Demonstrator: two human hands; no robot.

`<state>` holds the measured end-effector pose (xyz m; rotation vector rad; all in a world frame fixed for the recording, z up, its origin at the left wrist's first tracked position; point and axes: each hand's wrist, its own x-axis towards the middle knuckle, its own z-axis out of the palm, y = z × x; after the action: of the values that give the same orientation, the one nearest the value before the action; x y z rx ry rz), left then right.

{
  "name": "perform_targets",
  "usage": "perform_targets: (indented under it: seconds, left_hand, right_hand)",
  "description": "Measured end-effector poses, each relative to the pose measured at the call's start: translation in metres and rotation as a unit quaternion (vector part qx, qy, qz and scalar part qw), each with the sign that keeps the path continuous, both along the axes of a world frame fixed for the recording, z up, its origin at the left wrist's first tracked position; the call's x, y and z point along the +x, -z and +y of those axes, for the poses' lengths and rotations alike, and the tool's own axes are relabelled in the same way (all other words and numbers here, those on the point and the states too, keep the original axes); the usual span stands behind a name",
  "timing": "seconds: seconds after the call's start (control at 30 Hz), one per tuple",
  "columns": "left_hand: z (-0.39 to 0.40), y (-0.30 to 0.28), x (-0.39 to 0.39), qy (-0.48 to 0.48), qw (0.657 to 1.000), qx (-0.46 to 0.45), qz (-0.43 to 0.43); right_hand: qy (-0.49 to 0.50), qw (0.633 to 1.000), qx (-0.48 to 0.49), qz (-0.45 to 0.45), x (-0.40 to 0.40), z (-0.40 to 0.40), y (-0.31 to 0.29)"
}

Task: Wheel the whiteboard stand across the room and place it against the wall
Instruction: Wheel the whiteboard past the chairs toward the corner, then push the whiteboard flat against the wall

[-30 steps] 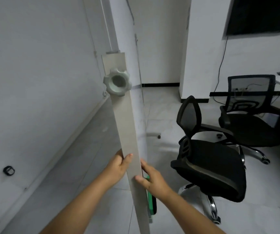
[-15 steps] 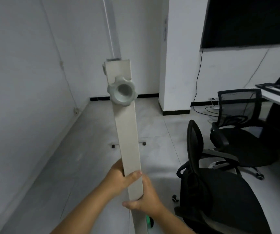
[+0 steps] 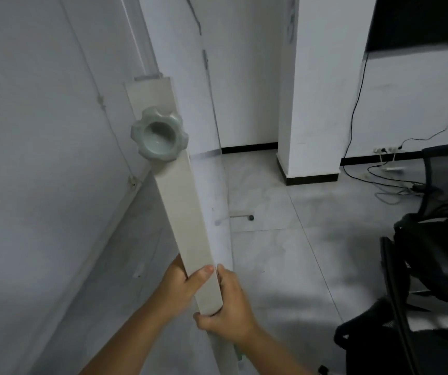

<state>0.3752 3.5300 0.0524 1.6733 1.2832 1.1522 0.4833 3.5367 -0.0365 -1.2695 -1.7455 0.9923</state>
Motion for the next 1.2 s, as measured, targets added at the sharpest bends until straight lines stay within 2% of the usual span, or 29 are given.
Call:
perform_targets:
  seconds: [0.17, 0.33, 0.63, 0.8, 0.97, 1.2]
  left_hand:
    - [0.109, 0.001, -0.02, 0.024, 1.0, -0.015, 0.008]
    - [0.214, 0.002, -0.039, 0.055, 0.998, -0.017, 0.001]
    - [0.405, 0.005, -0.068, 0.067, 0.998, 0.002, 0.008]
    - [0.514, 0.009, -0.079, 0.028, 1.0, 0.007, -0.007]
    - [0.618, 0.002, -0.086, 0.02, 0.999, -0.027, -0.033]
    - [0.745, -0.002, -0.107, 0.071, 0.995, -0.065, -0.026]
  right_hand:
    - [0.003, 0.994, -0.074, 0.079, -0.024, 0.101, 0.006]
    - [0.007, 0.987, -0.11, 0.114, -0.044, 0.203, 0.008]
    - [0.013, 0.99, -0.103, 0.094, -0.065, 0.388, -0.003]
    - [0.008, 0.992, -0.097, 0.083, -0.081, 0.504, 0.004]
    - [-0.002, 0.994, -0.088, 0.07, -0.09, 0.614, -0.001]
    - [0.013, 0.994, -0.08, 0.075, -0.106, 0.737, 0.005]
